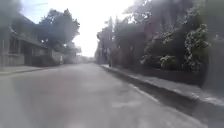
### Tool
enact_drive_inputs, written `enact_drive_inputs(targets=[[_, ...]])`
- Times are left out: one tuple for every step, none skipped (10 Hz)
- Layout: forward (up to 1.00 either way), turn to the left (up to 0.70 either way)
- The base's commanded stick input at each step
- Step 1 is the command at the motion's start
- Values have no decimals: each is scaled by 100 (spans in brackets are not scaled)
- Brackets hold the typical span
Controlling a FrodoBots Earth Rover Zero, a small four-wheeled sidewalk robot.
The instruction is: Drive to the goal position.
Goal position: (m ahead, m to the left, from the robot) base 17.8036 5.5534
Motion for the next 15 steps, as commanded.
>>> enact_drive_inputs(targets=[[100,0],[100,0],[100,0],[100,0],[100,0],[100,0],[100,0],[100,0],[100,0],[100,0],[100,0],[100,0],[100,0],[100,0],[100,0]])
